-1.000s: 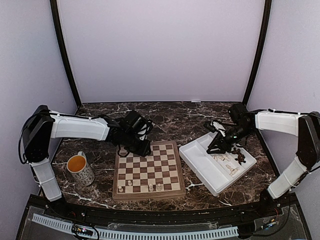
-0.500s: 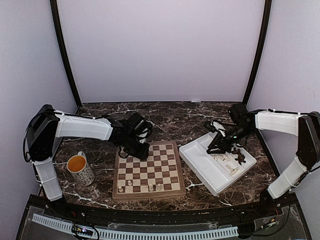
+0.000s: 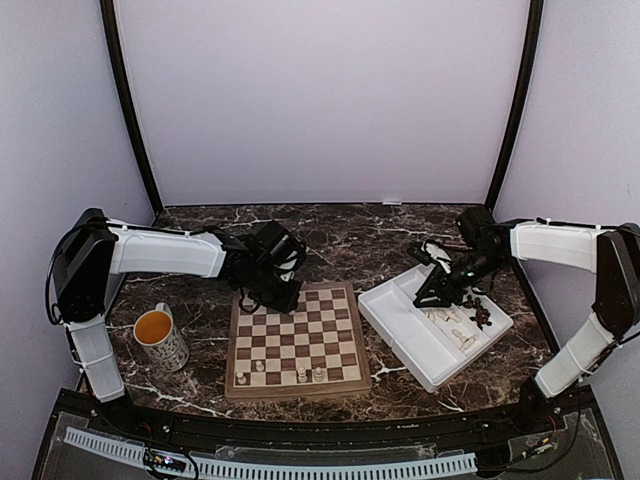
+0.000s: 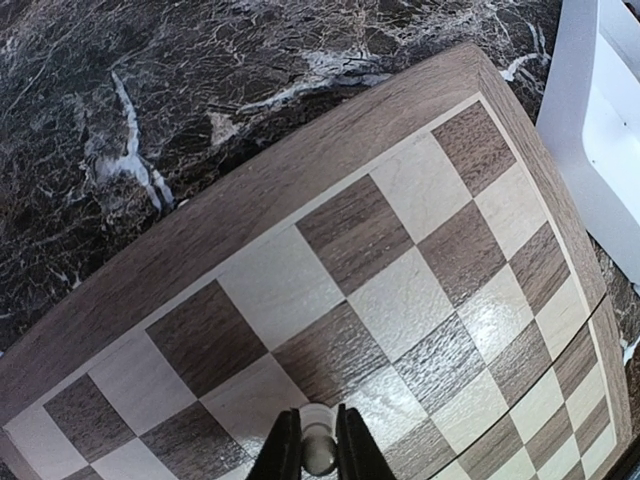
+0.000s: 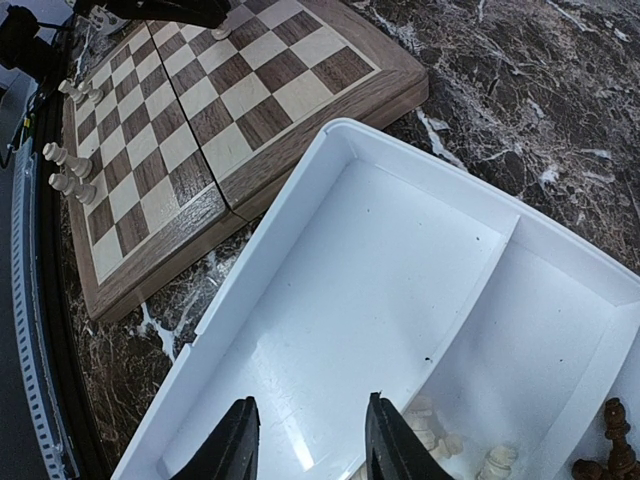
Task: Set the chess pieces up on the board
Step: Place the pawn on a2.
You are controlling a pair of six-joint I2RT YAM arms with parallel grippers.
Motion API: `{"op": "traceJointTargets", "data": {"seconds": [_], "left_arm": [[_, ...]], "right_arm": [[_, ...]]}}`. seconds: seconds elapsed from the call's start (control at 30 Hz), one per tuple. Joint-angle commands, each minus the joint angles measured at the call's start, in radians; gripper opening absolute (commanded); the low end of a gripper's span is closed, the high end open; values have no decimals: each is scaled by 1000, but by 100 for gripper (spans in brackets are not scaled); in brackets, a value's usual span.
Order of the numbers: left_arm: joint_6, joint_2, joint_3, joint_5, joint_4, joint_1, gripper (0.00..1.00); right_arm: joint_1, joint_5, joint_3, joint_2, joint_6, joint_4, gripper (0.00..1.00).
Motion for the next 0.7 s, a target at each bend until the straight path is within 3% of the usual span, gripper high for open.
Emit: {"op": "traceJointTargets", "data": {"seconds": [0.0, 0.33, 0.67], "left_arm": [[7, -21, 24, -14, -29, -6, 11], [5, -148, -4, -30, -130, -8, 4], [-11, -405, -208, 1, -322, -47, 4]], "right_arm": [[5, 4, 15, -13, -7, 3, 38], [5, 1, 18, -12, -8, 2, 38], [6, 3, 20, -7, -9, 1, 38]]}}
